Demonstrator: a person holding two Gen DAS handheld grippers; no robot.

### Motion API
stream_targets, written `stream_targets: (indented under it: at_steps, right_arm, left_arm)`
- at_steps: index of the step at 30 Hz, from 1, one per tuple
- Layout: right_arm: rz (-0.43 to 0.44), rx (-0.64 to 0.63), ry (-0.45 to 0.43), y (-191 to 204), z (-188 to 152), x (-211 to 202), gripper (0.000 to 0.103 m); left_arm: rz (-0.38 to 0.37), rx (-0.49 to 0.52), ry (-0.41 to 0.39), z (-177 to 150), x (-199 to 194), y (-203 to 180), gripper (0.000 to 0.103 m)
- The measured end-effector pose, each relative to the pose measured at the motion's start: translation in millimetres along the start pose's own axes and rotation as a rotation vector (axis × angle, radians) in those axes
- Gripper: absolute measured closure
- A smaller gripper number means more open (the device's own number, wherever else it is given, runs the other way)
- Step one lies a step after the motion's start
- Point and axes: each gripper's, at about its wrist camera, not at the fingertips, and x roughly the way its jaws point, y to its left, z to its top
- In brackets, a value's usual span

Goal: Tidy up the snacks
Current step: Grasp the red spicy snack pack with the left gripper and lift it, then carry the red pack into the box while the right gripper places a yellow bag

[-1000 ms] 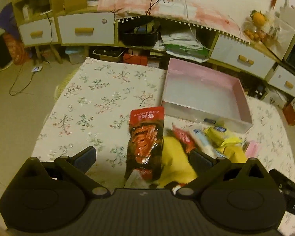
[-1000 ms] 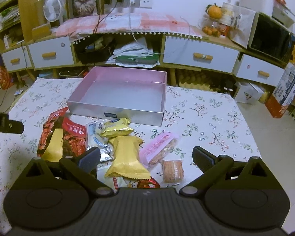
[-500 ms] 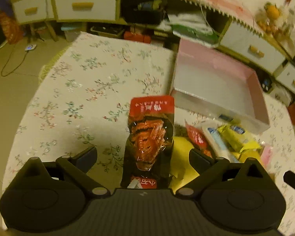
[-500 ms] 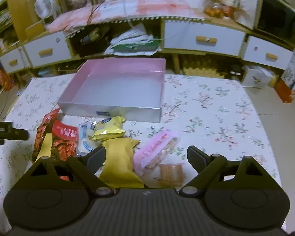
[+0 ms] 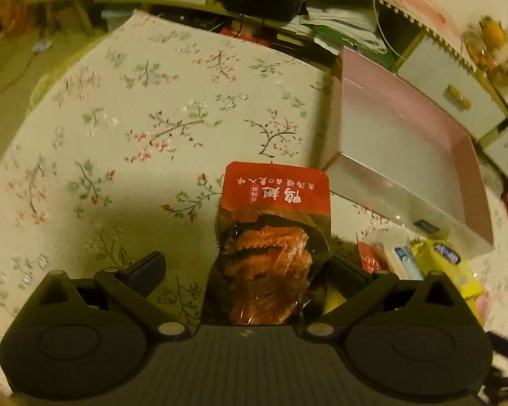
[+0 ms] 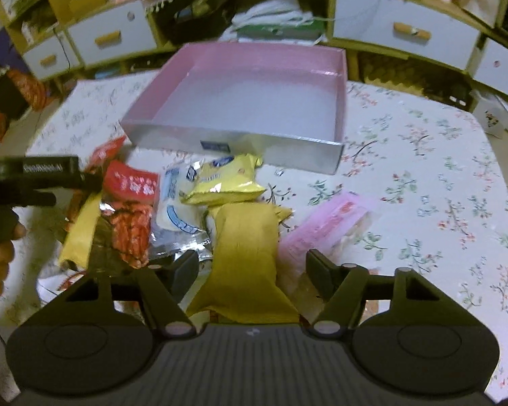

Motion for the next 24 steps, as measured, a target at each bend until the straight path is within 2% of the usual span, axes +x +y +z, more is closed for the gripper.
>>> stream_targets:
  at_steps: [4, 6, 7, 12, 19, 24]
  right_arm:
    - [-0.009, -0.026, 0.033, 2, -2, 19, 0.043]
    - [-0.008, -0.037, 0.034, 4, -3, 21, 0.051]
    - [0.001, -0.041, 0.039, 4, -3, 20, 0.062]
    - [0.052, 0.024, 0.059, -3, -1, 13, 0.067]
    - [0.050, 0.050, 0.030, -7, 0, 6, 0.068]
    - [0.063, 0.086, 0.008, -14, 2, -2, 0.069]
  left_arm:
    - [-0.019, 0.003, 0.006, 2, 0, 4, 0.000]
    - [-0.029, -0.014, 0.013, 3, -3, 7, 0.004]
    - [-0.034, -0.023, 0.015, 4, -4, 8, 0.004]
    - [-0.037, -0.023, 0.021, 0, -6, 5, 0.005]
    - [-0.023, -0.094, 0.031, -1, -10, 15, 0.003]
    - [0.000, -0.090, 0.016, -7, -7, 9, 0.000]
